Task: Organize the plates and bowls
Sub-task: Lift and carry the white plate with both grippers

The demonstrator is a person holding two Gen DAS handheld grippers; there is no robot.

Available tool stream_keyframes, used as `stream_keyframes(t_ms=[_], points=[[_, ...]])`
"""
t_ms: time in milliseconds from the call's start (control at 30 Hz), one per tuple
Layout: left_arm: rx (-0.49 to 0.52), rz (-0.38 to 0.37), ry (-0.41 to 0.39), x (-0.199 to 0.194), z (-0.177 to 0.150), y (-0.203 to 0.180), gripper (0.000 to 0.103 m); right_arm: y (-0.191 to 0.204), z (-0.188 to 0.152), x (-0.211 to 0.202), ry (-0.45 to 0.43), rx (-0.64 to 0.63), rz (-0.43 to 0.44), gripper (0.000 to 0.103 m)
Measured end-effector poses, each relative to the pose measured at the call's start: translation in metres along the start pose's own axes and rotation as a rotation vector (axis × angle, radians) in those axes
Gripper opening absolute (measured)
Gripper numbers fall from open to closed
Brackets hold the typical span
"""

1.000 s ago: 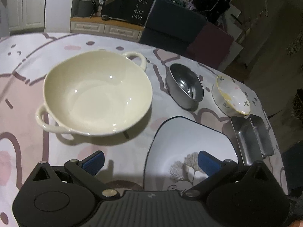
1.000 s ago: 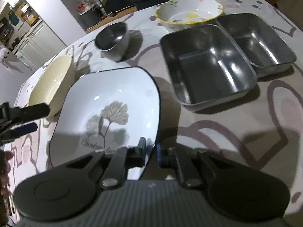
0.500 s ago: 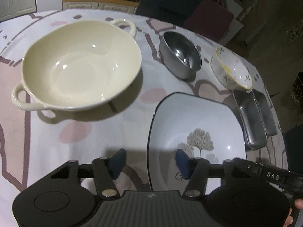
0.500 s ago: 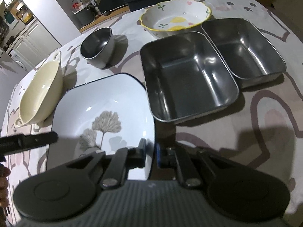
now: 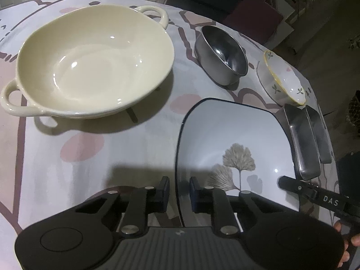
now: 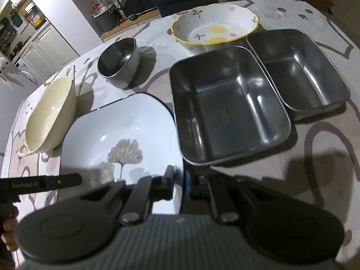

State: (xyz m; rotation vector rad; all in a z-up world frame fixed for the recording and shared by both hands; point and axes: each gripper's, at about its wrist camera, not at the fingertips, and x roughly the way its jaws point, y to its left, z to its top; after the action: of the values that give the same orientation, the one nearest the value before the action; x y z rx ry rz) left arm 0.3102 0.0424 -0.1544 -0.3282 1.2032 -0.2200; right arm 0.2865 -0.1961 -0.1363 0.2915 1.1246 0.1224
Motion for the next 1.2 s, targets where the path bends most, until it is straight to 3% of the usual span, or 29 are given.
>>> stream_keyframes(t_ms=[233,367,667,933,1200], points=[[0.011,-0.006,-0.006,-0.001,-0.002,0.000,0.014,0.000,0.005,0.004,-0.011,-0.046,0.011,0.013],[0.052,0.030,-0.053,-0.010,-0.003,-0.004,0.014,0.012,-0.001,0.003,-0.015,-0.131,-0.028,0.014],[0.034,0.015,-0.112,-0.047,-0.011,0.003,0.014,0.028,-0.015,-0.021,-0.013,-0.161,0.033,0.015],[0.028,-0.023,-0.086,-0.063,-0.041,-0.001,0.014,0.028,-0.037,-0.044,-0.012,-0.173,0.043,0.015],[0.077,-0.086,-0.046,-0.067,-0.074,-0.026,0.014,0.003,-0.066,-0.076,-0.017,-0.148,0.032,0.015]])
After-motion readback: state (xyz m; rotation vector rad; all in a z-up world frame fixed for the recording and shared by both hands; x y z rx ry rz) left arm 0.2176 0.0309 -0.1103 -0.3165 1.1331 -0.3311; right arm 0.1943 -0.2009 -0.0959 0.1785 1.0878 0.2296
